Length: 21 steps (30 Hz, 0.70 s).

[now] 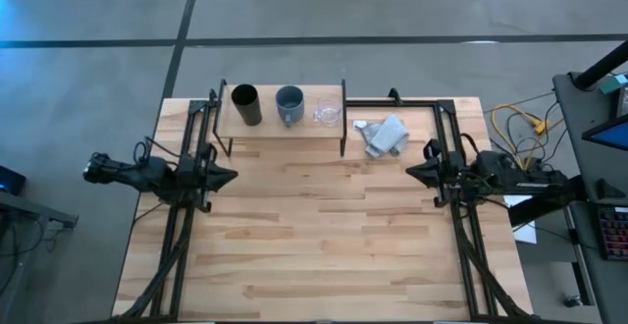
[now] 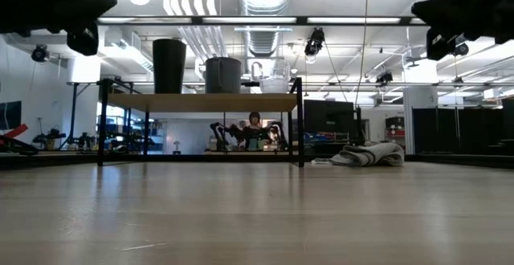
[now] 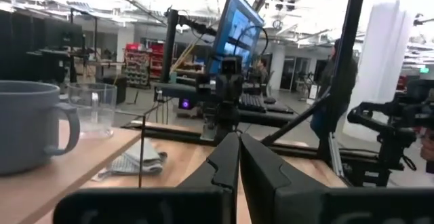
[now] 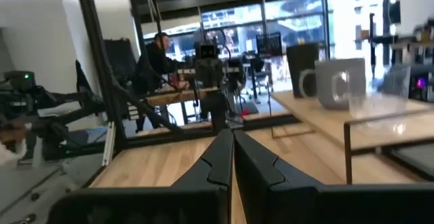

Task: Stack small to large cups/mugs on shelf
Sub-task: Return to Home Position

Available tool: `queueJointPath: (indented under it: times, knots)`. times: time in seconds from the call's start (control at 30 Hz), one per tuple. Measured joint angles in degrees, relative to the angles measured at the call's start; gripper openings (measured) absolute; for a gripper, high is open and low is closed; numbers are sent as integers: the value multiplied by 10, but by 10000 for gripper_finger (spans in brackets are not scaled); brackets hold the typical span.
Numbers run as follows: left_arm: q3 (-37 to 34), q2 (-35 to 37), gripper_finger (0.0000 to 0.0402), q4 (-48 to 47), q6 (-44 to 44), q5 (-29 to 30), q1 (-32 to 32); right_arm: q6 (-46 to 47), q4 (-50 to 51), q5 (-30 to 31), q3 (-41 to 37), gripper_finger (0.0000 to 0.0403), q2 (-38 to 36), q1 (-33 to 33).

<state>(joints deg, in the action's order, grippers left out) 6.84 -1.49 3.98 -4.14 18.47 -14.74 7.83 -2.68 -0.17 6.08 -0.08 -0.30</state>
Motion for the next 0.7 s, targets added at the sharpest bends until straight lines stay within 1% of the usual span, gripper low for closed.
queueJointPath:
  times: [0.17,0.27,0.37,0.43,0.5,0.63,0.7]
  knots:
    - [-9,0,0,-7,0,9,0,18,16,2,7,9,9,0]
    - [-17,0,0,-2,-1,16,0,14,41,5,10,9,1,0]
    - [-35,0,0,-1,-8,20,0,14,42,15,9,9,0,0]
    - [-48,0,0,2,-30,33,0,15,41,17,5,9,2,0]
    - [-60,0,0,-3,-49,35,0,24,42,17,-3,9,1,0]
    - [-63,0,0,0,-65,35,0,40,35,18,-15,9,1,0]
    - [-63,1,0,1,-60,35,0,45,11,18,-32,9,1,0]
